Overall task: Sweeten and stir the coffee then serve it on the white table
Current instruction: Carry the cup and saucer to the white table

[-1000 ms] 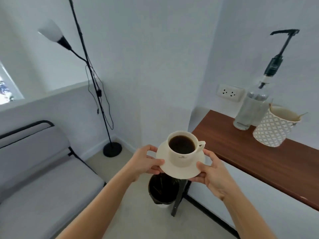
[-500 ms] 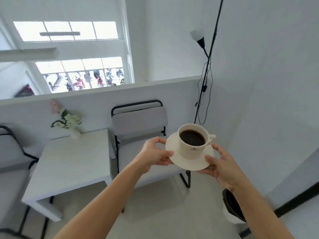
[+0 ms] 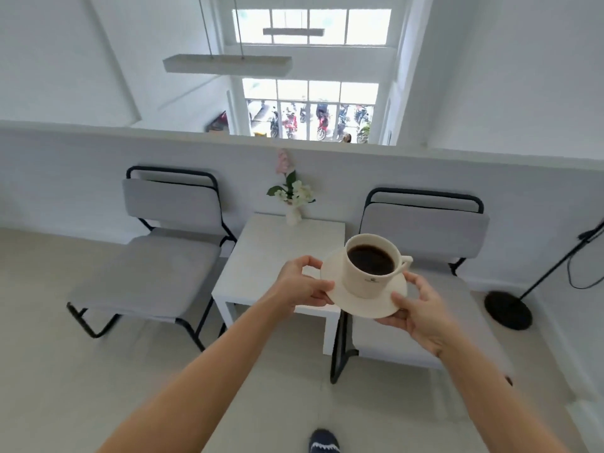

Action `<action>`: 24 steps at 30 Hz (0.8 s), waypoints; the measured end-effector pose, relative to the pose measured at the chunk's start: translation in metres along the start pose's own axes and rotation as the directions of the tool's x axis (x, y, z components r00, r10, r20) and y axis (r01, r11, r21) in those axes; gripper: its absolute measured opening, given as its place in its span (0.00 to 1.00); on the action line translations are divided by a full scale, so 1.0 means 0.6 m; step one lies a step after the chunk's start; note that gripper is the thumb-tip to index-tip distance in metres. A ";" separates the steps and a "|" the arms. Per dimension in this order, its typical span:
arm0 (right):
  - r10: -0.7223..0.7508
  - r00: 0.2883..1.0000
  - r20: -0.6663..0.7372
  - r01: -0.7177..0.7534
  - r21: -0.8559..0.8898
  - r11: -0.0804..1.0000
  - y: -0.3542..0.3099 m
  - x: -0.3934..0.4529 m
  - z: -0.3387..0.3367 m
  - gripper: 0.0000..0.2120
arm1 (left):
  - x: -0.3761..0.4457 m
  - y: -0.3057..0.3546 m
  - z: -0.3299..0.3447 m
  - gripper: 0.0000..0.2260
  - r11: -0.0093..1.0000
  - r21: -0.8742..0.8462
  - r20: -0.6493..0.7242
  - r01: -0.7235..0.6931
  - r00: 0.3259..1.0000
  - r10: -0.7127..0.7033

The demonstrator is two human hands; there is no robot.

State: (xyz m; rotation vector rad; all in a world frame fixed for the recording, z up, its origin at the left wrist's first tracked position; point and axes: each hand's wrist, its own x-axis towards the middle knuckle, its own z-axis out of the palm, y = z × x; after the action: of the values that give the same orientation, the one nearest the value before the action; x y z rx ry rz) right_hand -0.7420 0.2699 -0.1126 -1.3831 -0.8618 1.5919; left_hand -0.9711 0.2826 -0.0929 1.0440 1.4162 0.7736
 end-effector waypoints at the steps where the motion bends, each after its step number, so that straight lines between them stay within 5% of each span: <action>1: 0.013 1.000 0.024 -0.013 -0.032 0.999 0.002 0.025 0.025 0.23 | 0.015 -0.008 -0.027 0.17 1.000 0.000 -0.028 0.009 1.000 -0.009; 12: 0.125 0.971 0.205 -0.070 -0.258 0.963 0.015 0.331 0.222 0.21 | 0.239 -0.068 -0.244 0.15 1.000 0.008 -0.201 0.024 0.979 -0.022; 24: 0.226 0.969 0.104 -0.171 -0.379 0.909 0.078 0.583 0.350 0.18 | 0.497 -0.148 -0.385 0.15 0.992 0.088 -0.181 0.090 0.981 -0.073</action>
State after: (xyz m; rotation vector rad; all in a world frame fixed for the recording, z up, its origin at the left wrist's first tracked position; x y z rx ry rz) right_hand -0.9710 0.5742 -0.2658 -1.6751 -1.1863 1.7667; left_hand -1.1972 0.5474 -0.2632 1.0026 1.6518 0.7604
